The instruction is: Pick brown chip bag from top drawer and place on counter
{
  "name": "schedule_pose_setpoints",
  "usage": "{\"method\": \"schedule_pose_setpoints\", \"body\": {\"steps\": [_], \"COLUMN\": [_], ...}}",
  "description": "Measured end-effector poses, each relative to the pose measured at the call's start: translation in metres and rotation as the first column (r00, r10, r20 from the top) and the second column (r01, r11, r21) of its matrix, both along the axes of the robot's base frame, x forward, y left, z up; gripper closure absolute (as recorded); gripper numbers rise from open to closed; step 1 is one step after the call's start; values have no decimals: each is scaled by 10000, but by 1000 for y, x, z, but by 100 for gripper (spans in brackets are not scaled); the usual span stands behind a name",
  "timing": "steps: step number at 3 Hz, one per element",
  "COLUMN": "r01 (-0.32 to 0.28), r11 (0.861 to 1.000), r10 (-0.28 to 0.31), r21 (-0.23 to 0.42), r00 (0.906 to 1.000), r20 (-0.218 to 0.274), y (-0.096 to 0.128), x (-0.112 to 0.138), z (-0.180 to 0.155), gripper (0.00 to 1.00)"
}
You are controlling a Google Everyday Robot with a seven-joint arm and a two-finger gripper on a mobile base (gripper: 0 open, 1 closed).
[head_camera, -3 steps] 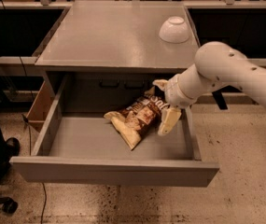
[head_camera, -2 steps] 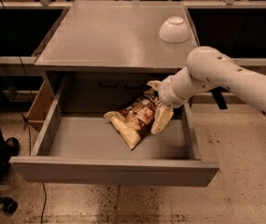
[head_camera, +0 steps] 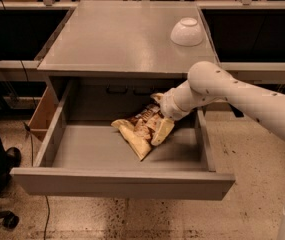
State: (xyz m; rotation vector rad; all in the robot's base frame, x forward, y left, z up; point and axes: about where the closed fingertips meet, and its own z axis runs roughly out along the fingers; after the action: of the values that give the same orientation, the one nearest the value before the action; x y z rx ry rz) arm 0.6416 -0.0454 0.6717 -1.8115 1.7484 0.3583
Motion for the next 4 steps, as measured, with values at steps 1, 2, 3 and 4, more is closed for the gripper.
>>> {"method": "schedule_pose_setpoints", "body": {"steps": [1,2,3,4], "r01": [109,221,209,-83], "r11": [9996,9987,9980,9969], "r10": [-105,-217,-219,25], "r21": [249,466,599,788], "r00": [9999,9997,9996,9973], "r20": [-129,-83,166,732], "y": [7,9,10,14], "x": [4,5,2,-15], "z": [-14,-18,-8,34], "gripper": [20,52,75,100]}}
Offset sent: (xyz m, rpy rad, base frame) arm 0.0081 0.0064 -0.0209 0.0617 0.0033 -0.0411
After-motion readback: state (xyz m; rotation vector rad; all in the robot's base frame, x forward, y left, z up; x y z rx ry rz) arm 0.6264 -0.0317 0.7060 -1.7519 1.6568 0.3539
